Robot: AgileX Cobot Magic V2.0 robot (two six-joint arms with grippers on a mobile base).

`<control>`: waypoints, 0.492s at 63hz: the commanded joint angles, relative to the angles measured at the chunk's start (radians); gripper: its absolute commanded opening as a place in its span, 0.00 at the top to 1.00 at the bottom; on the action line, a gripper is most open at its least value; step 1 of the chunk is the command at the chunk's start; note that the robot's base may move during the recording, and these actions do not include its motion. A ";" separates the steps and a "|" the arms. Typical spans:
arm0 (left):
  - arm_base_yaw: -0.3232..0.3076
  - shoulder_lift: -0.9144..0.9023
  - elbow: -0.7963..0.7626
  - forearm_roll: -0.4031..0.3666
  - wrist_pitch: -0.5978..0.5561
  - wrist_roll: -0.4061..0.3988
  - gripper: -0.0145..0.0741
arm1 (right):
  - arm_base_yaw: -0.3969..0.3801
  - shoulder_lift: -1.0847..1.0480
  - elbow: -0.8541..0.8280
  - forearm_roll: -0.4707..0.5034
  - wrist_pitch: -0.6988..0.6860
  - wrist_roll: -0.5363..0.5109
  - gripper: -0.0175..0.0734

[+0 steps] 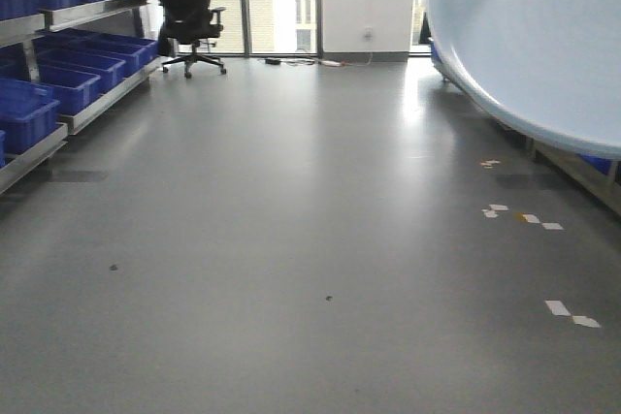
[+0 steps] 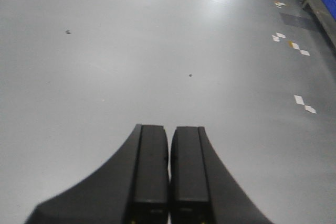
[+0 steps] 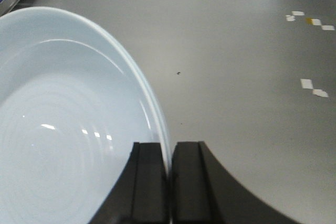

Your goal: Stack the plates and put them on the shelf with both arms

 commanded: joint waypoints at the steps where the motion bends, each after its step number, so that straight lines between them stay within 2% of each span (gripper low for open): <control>1: -0.006 -0.004 -0.029 -0.010 -0.074 0.001 0.72 | -0.003 -0.002 -0.031 0.009 -0.094 0.000 0.75; 31: -0.006 -0.004 -0.029 -0.010 -0.074 0.001 0.72 | -0.003 -0.002 -0.031 0.009 -0.094 0.000 0.75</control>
